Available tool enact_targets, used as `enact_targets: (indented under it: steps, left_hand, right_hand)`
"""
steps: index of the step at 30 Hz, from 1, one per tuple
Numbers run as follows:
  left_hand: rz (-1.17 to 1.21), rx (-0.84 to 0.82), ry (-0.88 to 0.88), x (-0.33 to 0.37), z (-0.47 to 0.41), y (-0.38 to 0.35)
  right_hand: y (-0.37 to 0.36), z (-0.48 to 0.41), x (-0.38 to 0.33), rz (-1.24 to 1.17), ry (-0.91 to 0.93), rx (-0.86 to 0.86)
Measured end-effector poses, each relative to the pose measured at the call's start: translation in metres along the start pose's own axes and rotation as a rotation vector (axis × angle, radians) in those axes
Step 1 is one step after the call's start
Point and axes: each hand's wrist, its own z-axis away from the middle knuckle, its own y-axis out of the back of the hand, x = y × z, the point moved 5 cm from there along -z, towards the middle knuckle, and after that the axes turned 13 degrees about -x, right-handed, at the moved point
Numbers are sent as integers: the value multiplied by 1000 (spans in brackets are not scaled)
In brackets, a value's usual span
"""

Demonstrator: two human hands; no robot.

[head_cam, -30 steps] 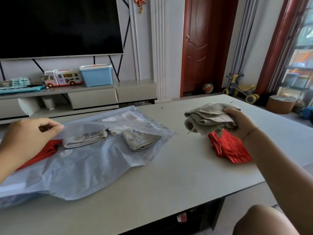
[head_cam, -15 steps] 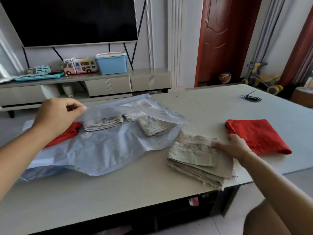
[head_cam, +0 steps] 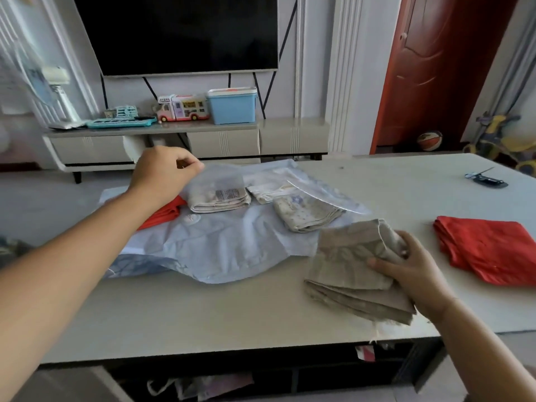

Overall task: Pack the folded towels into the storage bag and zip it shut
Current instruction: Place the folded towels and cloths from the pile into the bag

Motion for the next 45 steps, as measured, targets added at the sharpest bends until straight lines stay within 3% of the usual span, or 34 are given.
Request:
enact_targets:
  steps: [4,8,10,12,15,16,18,20,23,30,34,39,42,45]
  left_hand:
    - [13,-9,1,1,5,1]
    - [2,-6,-14,2,10,3]
    - [-11,-7,-32,2,10,5]
    - [-19,-3,-44,0,10,7]
    - [-30,5,-68,-1,9,8]
    - [-31,2,-79,-1,8,8]
    - [-27,-4,-99,-1,8,6]
    - [-9,-7,-112,-2,8,3]
    - [20,0,-132,-2,8,1]
    - [21,-7,-184,-1,11,2]
    - [10,2,-164,-1,10,5]
    - [-30,-24,-178,5,7,0]
    - [-62,-15,-202,-1,6,-3]
    - [-67,-51,-164,-16,3,-9]
  right_hand:
    - [-44,-21,-33,-480,59,-436]
    - [-119,-69,-42,-634,-56,-703]
    - [-154,-98,-39,-629,-135,-737]
    - [-176,-129,-33,-407,-178,-672]
    - [-185,-164,-28,489,-143,-423]
    - [-189,-166,-30,690,-107,-360]
    - [-207,-158,-28,863,-6,-349]
    - [-232,-138,-15,965,57,-454]
    - [-259,-123,13,1095,-14,-600]
    - [-283,-173,12,1145,192,-639]
    - [-279,-172,9,1140,203,-651]
    - [-237,-115,-14,875,339,-655]
    - [-154,-81,-20,649,400,-448]
    - [-28,-65,-9,599,283,18]
